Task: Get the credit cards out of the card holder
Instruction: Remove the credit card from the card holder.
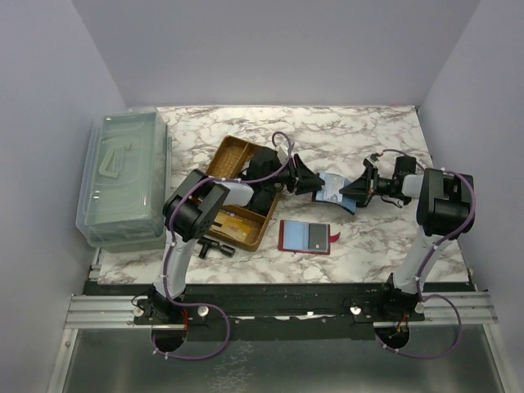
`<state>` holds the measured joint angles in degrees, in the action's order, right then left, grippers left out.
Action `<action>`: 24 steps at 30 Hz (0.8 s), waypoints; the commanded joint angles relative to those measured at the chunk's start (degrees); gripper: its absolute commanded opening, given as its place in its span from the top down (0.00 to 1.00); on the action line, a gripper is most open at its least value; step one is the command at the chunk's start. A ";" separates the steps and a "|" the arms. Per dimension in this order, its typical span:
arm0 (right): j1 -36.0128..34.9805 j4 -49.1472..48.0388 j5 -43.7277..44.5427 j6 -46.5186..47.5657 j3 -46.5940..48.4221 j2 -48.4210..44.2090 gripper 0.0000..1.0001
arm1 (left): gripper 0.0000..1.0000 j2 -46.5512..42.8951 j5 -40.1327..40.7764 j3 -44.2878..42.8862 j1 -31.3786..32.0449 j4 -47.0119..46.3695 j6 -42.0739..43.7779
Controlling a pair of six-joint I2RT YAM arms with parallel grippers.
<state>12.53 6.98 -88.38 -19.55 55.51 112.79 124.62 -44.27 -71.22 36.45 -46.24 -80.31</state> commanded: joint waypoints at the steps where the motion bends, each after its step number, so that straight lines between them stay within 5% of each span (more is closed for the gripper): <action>1: 0.16 -1.71 -10.45 -0.66 -0.72 -2.25 1.00 | 0.60 -5.20 0.66 1.72 -1.69 -1.24 1.21; 10: 0.16 -1.71 -12.04 0.34 -1.49 -4.51 1.00 | 0.61 -7.52 1.08 3.81 -1.98 3.35 4.66; 14: 0.20 -0.75 -13.05 1.52 -1.28 -6.20 1.00 | 0.52 -8.42 1.81 4.40 -2.10 7.83 8.34; 18: 0.19 0.75 -13.71 2.83 -0.94 -7.67 1.00 | 0.32 -8.31 1.55 4.33 -2.16 8.53 9.58; 24: 0.14 1.76 -14.49 3.77 -0.83 -8.67 1.00 | 0.32 -6.97 -1.16 1.89 -1.95 8.62 10.38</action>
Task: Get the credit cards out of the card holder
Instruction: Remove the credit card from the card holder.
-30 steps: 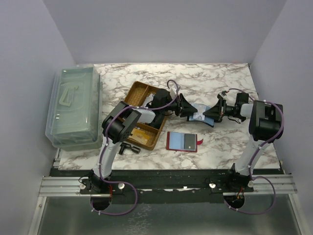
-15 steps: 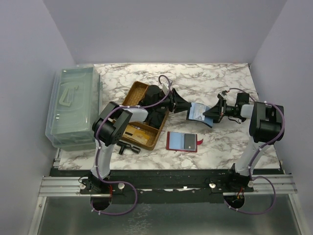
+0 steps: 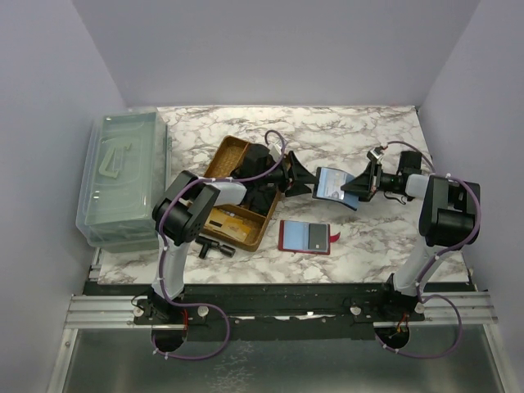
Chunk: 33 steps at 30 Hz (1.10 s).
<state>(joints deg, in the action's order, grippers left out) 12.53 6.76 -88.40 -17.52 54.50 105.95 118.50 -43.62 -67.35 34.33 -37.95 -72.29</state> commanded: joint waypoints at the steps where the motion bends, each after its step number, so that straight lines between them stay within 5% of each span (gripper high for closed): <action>1: 0.19 2.47 -14.47 2.19 0.34 -1.95 1.00 | 0.33 -0.59 -2.46 -2.44 0.28 0.32 2.36; 7: 0.21 3.83 -14.62 3.28 0.84 -1.65 1.00 | 0.42 1.49 -6.05 -7.05 2.29 -0.41 1.80; 12: 0.18 5.22 -14.31 4.52 1.07 -1.53 1.00 | 0.80 2.61 -6.54 -7.68 2.71 -2.43 -0.05; 16: 0.16 5.15 -14.07 4.69 0.89 -1.84 1.00 | 1.00 2.46 -6.86 -7.25 2.70 -3.15 -0.46; 33: 3.04 4.22 -9.77 4.87 -1.04 -3.04 1.00 | 1.00 0.34 -6.25 1.02 -2.06 -23.61 -12.29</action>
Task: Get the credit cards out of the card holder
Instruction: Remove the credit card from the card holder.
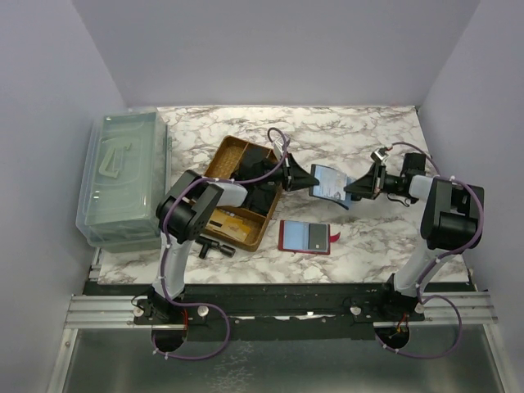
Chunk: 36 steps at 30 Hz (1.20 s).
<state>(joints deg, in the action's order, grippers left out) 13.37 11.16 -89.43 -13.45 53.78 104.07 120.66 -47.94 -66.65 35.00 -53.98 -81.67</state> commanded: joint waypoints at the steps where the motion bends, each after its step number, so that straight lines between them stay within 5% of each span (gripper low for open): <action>1: 2.26 -0.17 -8.56 0.80 -0.40 -1.22 1.00 | 1.00 -1.83 -2.04 0.30 -2.87 -7.78 -3.04; 14: 3.93 0.07 -7.22 1.89 -0.50 -2.35 1.00 | 1.00 -0.01 -2.79 1.21 -3.10 -8.32 -3.38; 20: 6.62 7.72 -3.97 8.86 1.97 -1.51 1.00 | 1.00 2.45 -2.76 1.22 -2.13 -6.47 -2.65; 36: 8.70 14.24 -2.96 15.52 3.93 -2.29 1.00 | 0.97 9.41 4.68 -13.17 1.68 27.23 14.40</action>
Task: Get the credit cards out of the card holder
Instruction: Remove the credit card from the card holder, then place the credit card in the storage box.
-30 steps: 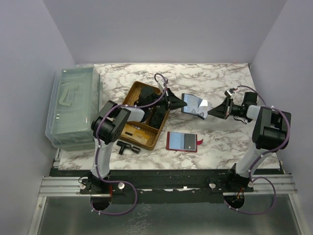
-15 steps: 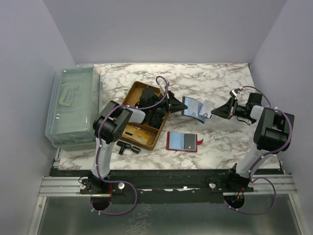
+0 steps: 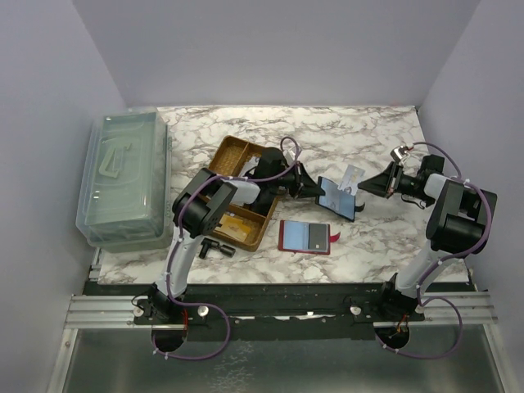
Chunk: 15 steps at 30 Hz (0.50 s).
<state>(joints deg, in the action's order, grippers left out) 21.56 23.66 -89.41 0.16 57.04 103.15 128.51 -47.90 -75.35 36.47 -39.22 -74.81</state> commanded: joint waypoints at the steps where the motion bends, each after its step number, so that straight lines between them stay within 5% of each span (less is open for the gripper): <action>1: 0.50 1.78 -2.96 1.86 0.63 -1.35 1.00 | 0.95 1.50 5.91 -5.36 0.35 16.22 9.57; 9: 0.53 3.90 -2.46 4.08 1.19 -0.61 1.00 | 0.62 -1.24 15.92 -11.10 0.61 38.47 19.82; 15: 0.50 9.07 -1.44 9.49 2.68 0.26 1.00 | 0.53 -5.91 25.00 -11.75 0.70 49.10 23.65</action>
<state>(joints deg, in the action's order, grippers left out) 21.76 27.62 -89.41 4.25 57.34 103.18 128.49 -32.60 -85.93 37.39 -2.15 -56.27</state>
